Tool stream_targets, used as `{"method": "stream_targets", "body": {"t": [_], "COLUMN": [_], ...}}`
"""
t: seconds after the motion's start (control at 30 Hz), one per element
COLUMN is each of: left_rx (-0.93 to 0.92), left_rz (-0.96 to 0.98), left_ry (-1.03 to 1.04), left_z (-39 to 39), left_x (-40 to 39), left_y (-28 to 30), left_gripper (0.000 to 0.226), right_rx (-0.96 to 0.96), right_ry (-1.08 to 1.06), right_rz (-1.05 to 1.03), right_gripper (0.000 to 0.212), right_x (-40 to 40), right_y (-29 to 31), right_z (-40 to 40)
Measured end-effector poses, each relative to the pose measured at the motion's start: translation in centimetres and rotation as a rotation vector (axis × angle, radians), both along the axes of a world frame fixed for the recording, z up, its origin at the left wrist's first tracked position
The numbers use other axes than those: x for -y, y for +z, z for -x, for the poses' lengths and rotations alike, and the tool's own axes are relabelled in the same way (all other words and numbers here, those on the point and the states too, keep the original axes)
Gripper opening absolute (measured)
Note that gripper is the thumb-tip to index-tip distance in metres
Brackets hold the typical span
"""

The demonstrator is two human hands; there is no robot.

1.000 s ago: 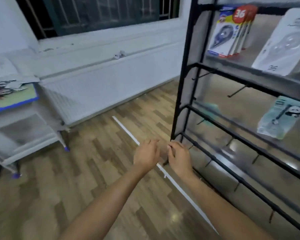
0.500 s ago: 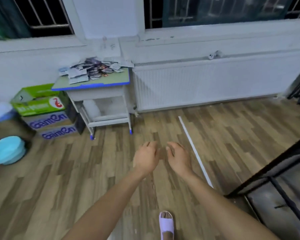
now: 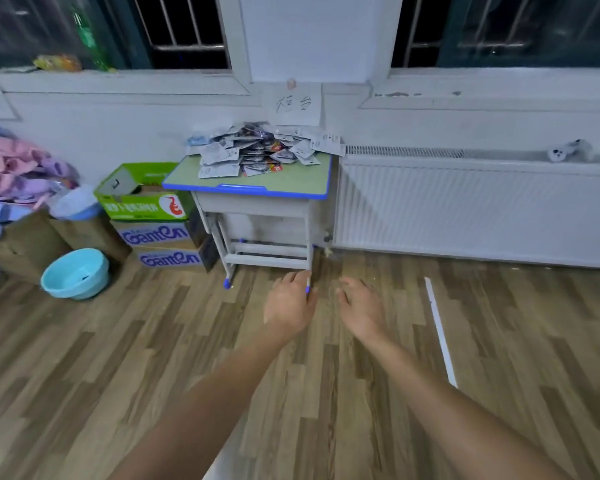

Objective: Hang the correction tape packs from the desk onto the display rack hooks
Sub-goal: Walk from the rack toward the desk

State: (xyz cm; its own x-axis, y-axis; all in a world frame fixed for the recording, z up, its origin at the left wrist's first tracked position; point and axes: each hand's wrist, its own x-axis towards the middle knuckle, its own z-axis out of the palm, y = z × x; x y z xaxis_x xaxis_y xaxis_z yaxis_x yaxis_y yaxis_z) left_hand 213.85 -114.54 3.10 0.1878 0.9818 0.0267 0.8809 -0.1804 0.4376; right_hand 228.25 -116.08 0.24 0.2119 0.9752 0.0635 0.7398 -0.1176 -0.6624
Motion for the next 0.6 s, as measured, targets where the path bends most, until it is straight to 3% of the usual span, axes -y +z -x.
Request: {"method": "stream_targets", "body": {"t": [0.6], "left_rx": [-0.027], "left_rz": [0.039], "left_ry": [0.165], "left_z": [8.7], "left_x": [-34.2], "left_y": [0.9], "left_gripper": [0.047], "right_rx": [-0.087], "right_ry": [0.095], "right_rz": [0.017], "right_gripper": [0.033], "right_x": [-35.6], "right_y": [0.3], "right_z": [9.0]}}
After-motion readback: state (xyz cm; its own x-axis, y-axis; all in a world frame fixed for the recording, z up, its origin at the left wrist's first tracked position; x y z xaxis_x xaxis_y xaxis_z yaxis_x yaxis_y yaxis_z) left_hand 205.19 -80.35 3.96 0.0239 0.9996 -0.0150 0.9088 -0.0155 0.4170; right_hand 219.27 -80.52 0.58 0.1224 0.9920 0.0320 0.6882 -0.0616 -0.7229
